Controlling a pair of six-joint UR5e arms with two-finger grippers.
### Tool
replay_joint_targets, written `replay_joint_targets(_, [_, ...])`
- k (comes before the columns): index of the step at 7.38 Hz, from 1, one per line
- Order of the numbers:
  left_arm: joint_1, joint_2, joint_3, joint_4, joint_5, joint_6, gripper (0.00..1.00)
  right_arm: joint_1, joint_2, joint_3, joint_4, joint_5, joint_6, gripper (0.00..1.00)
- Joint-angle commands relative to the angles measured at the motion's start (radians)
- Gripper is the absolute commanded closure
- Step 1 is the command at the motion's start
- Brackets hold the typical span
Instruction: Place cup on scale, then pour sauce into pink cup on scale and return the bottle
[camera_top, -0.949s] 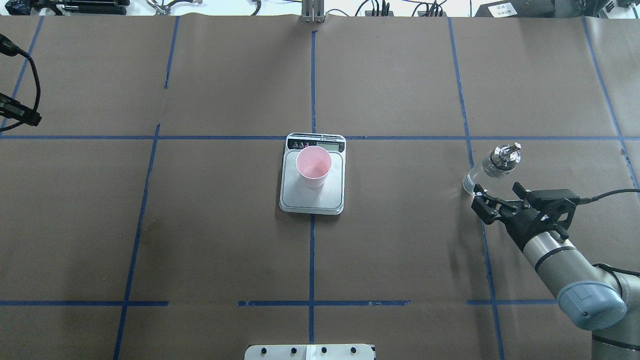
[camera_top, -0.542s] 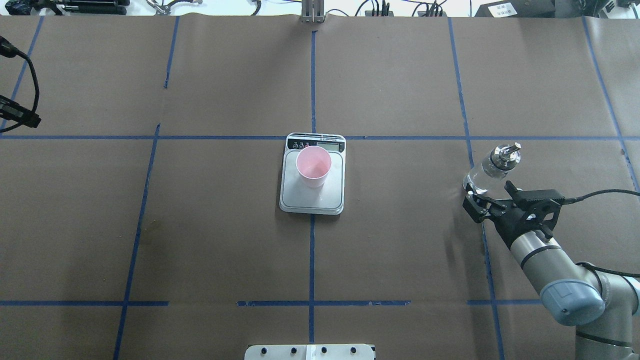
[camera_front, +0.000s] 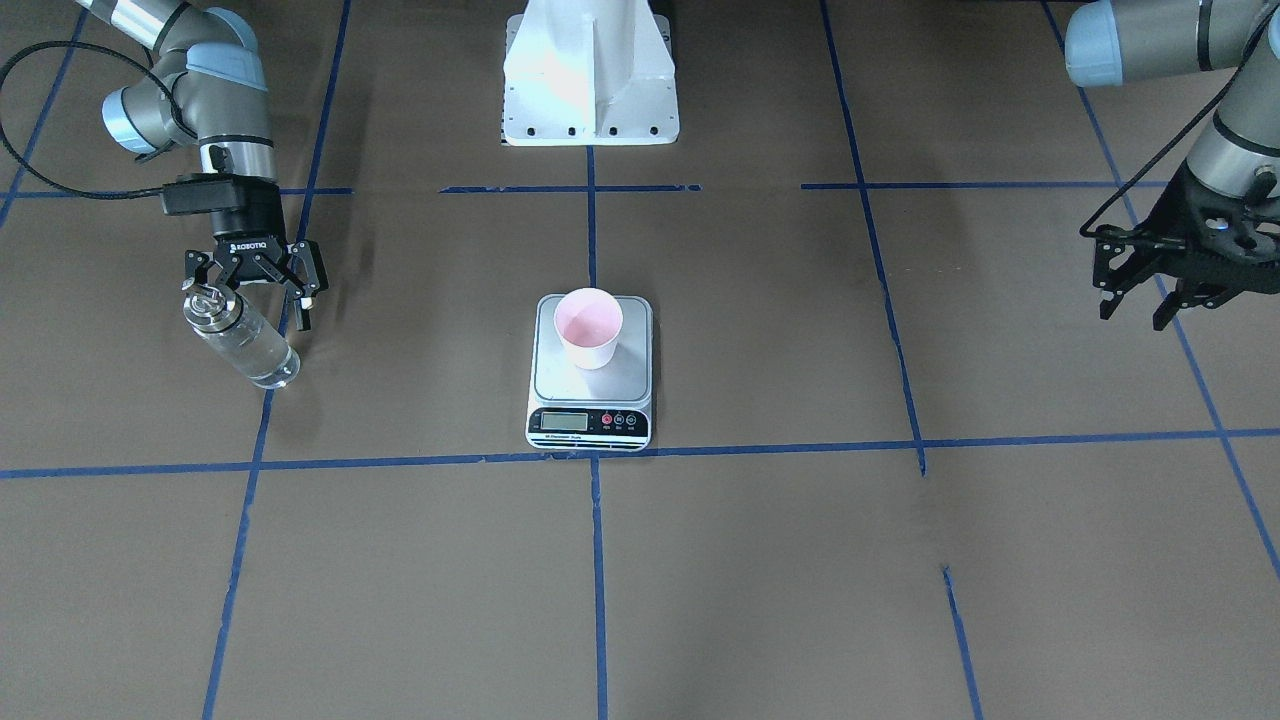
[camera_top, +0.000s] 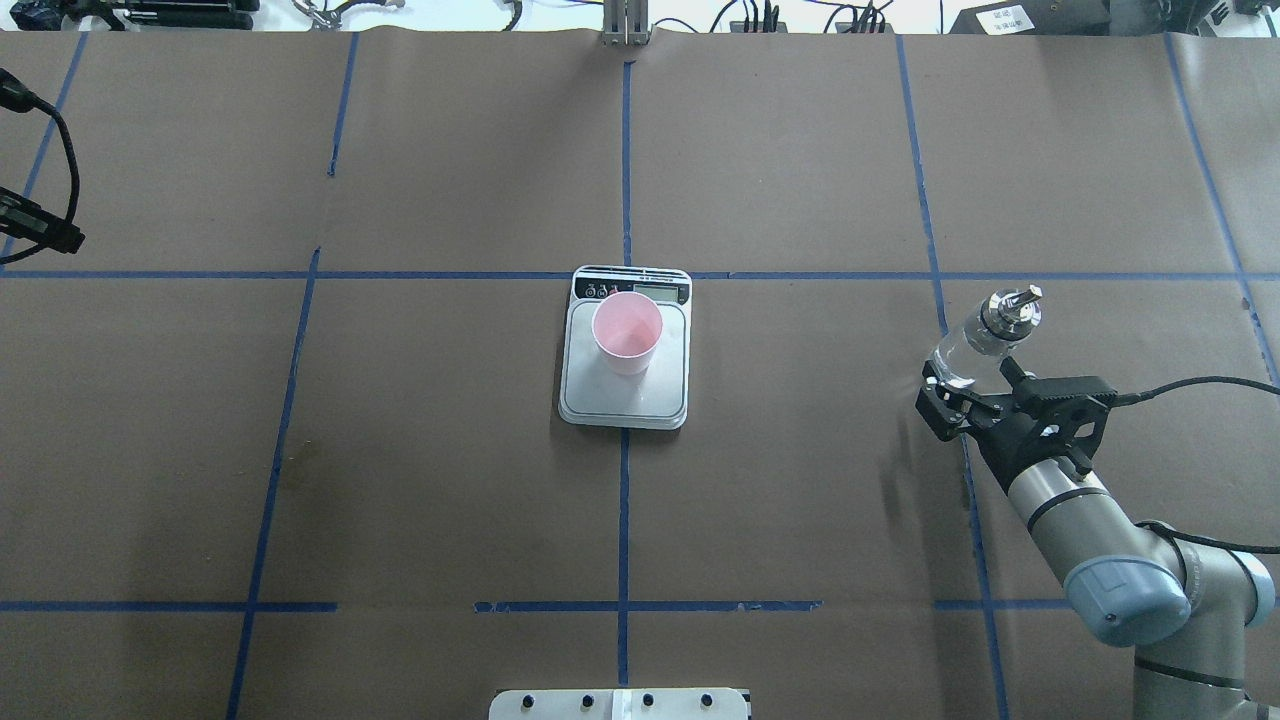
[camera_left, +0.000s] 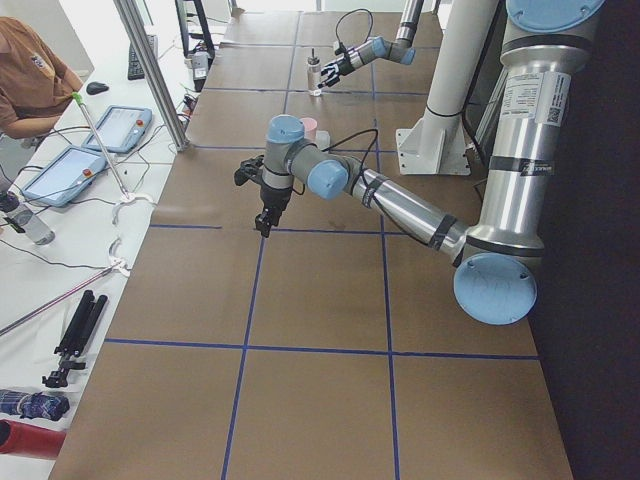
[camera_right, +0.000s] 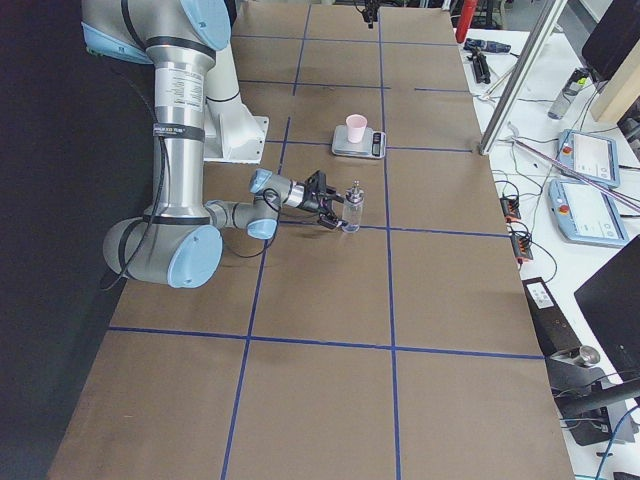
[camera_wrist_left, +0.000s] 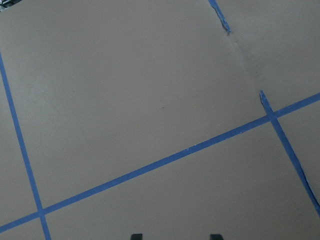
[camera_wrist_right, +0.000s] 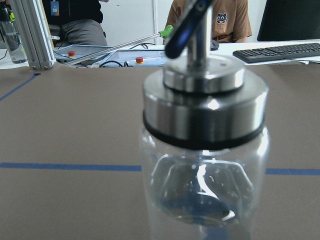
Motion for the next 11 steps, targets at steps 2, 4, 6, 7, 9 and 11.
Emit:
replay_joint_targets(2, [0.000, -0.001, -0.007, 0.002, 0.001, -0.002, 0.45, 0.031, 0.004, -0.028, 0.002, -0.006, 0.000, 0.01])
replay_joint_targets(4, [0.000, -0.001, -0.014, 0.002, 0.001, -0.002, 0.45, 0.039, 0.015, -0.033, 0.002, -0.006, 0.000, 0.01])
replay_joint_targets(6, [0.000, -0.001, -0.020, 0.003, 0.001, -0.002, 0.45, 0.054, 0.045, -0.035, 0.002, -0.006, -0.023, 0.01])
replay_joint_targets(7, [0.000, 0.000, -0.020, 0.003, 0.001, -0.002, 0.45, 0.056, 0.047, -0.045, 0.004, -0.006, -0.028, 0.01])
replay_joint_targets(9, [0.000, 0.000, -0.020, 0.003, 0.000, -0.002, 0.45, 0.057, 0.046, -0.058, 0.004, -0.007, -0.028, 0.04])
replay_joint_targets(11, [0.000, 0.000, -0.021, 0.003, 0.000, -0.002, 0.45, 0.059, 0.047, -0.059, 0.007, -0.007, -0.029, 0.29])
